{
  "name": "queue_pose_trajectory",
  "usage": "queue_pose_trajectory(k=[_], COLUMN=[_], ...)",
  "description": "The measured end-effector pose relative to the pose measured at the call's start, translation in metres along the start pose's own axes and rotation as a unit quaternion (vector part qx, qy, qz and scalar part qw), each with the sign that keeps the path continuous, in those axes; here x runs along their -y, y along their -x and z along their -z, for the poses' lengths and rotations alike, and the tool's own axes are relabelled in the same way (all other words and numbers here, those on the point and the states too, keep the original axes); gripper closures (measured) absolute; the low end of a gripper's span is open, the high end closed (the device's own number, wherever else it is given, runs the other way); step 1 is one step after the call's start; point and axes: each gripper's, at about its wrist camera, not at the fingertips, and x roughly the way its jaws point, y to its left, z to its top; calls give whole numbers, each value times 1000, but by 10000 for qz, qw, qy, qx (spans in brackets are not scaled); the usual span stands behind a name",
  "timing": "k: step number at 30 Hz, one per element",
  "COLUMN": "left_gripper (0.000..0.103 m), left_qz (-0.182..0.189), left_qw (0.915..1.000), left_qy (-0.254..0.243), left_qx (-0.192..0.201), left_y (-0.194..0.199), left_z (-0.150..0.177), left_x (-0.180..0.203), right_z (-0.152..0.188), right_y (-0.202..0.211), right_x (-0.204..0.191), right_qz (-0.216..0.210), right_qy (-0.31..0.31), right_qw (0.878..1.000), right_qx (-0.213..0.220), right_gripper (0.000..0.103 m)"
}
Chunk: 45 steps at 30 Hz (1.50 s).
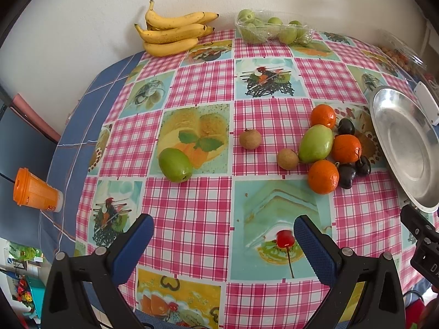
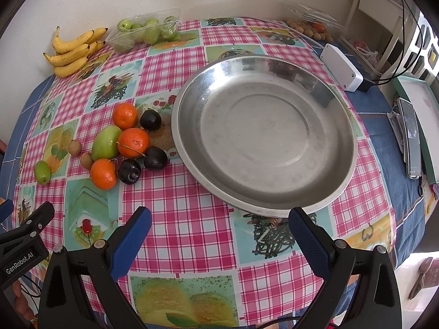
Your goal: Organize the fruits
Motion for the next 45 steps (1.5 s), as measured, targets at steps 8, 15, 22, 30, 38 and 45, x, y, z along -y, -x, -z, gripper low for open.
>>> queue_pose_trajectory(k=[8, 15, 22, 30, 38, 45], left_gripper=[0, 0, 0, 0, 0, 0], left_qz=[2, 1, -4, -4, 1, 137], left_qw=[10000, 10000, 10000, 10000, 10000, 9992], left_qy=[3, 4, 7, 7, 11, 297], left_qx=[-29, -45, -69, -71, -83, -215], left_y=[0, -1, -2, -2, -2, -7], left_z=[1, -1, -2, -2, -2, -5], left_x=[0, -1, 0, 0, 0, -11], right_z=[0, 0, 0, 0, 0, 0], right_y=[0, 0, 0, -1, -1, 0], right_x=[-1, -1, -2, -2, -2, -3], right_qz=[6, 7, 12, 16, 19, -97], right_qy=[3, 7, 8, 11, 17, 22], right_qw=[10000, 10000, 10000, 10000, 10000, 10000], right_qx=[-2, -8, -7, -10, -9, 6], right_gripper=[3, 3, 3, 3, 3, 3])
